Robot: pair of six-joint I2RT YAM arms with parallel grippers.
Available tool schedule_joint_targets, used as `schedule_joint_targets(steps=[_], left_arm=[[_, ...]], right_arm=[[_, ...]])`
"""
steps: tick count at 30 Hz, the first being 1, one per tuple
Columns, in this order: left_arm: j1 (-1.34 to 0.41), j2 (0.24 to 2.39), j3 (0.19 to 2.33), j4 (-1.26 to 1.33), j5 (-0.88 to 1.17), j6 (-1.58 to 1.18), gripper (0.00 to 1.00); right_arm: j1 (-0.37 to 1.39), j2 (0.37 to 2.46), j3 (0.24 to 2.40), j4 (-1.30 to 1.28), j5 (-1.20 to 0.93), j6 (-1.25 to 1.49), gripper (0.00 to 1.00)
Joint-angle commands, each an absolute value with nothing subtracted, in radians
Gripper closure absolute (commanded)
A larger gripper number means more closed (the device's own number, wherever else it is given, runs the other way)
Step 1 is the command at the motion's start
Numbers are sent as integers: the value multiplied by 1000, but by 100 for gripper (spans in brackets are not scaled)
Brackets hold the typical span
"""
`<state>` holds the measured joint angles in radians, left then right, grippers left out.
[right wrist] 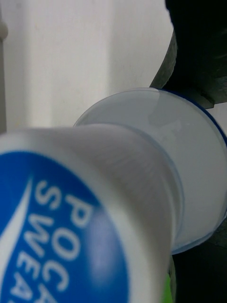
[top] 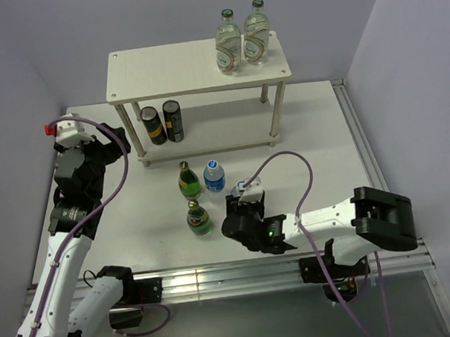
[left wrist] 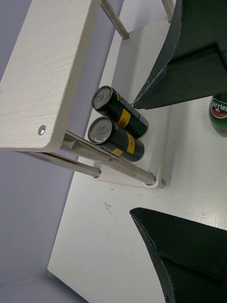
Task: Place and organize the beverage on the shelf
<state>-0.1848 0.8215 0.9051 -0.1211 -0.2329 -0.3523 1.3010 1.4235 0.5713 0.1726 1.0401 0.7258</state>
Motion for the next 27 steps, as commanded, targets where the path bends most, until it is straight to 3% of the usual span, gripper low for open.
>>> schedule_joint_targets(steps=[1, 10, 18, 27], left_arm=[[-189, 808, 927, -104, -216, -330, 8], [-189, 804, 925, -103, -206, -328, 8], [-190, 808, 923, -103, -212, -325, 9], [-190, 808, 923, -98, -215, -322, 9]], right_arm=[[1258, 1290, 663, -65, 1190, 831, 99], [987, 1209, 748, 129, 1034, 560, 100], [743, 1414, 943, 225, 908, 483, 100], [604, 1612, 1126, 262, 833, 433, 100]])
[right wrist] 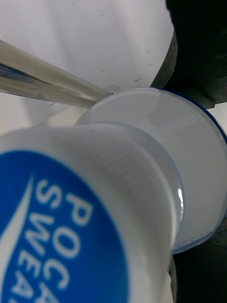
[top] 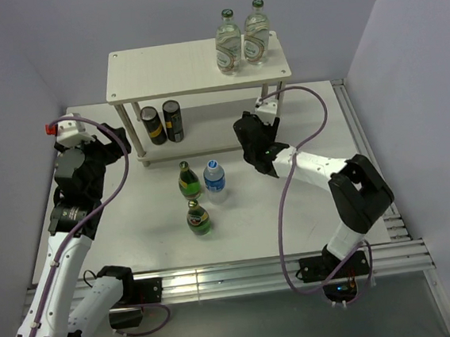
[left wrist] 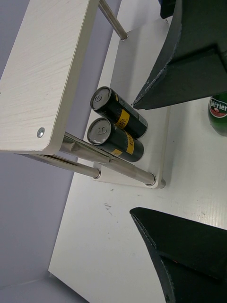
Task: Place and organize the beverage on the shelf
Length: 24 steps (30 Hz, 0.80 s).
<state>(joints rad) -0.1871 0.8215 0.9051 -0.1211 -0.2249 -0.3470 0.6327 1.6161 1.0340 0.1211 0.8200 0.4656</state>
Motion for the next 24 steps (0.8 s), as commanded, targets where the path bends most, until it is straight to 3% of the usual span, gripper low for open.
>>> schedule_joint_targets(steps=[1, 24], left_arm=[[-190, 808, 925, -101, -213, -322, 9], [-190, 815, 927, -103, -215, -319, 9]], right_arm=[[591, 1623, 1146, 265, 831, 430, 100], [537, 1871, 1344, 334, 884, 344, 100]])
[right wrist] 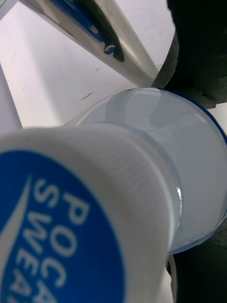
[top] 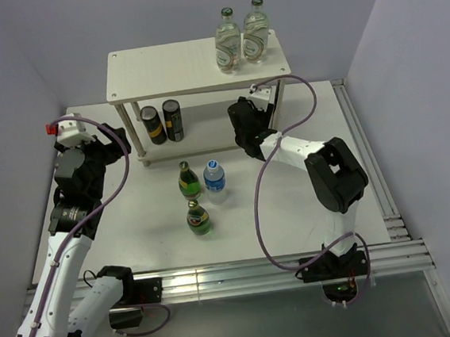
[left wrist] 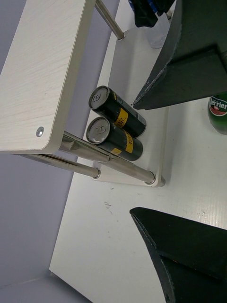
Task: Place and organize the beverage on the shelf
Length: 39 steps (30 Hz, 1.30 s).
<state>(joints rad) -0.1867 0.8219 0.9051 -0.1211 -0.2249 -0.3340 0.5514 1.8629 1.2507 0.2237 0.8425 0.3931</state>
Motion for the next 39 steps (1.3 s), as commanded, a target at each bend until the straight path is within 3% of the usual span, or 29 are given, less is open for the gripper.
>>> schedule_joint_targets(steps=[1, 5, 9, 11, 14, 32, 39], left_arm=[[-190, 815, 928, -103, -218, -318, 9], [-190, 811, 927, -103, -218, -318, 9], [-190, 811, 928, -103, -218, -318, 9], [-190, 810, 928, -103, -218, -318, 9], [-190, 810, 927, -104, -218, -318, 9], [-190, 799, 927, -106, -224, -314, 9], [-190, 795, 926, -107, -224, -316, 9]], right_arm=[[532, 1876, 1356, 328, 887, 347, 100], [523, 1893, 1368, 330, 884, 345, 98], [520, 1899, 1370, 330, 870, 342, 30], [520, 1902, 1370, 324, 868, 348, 11], [520, 1896, 1365, 315, 865, 351, 0], [561, 1706, 1177, 227, 773, 454, 0], [581, 1588, 1042, 201, 594, 445, 0]])
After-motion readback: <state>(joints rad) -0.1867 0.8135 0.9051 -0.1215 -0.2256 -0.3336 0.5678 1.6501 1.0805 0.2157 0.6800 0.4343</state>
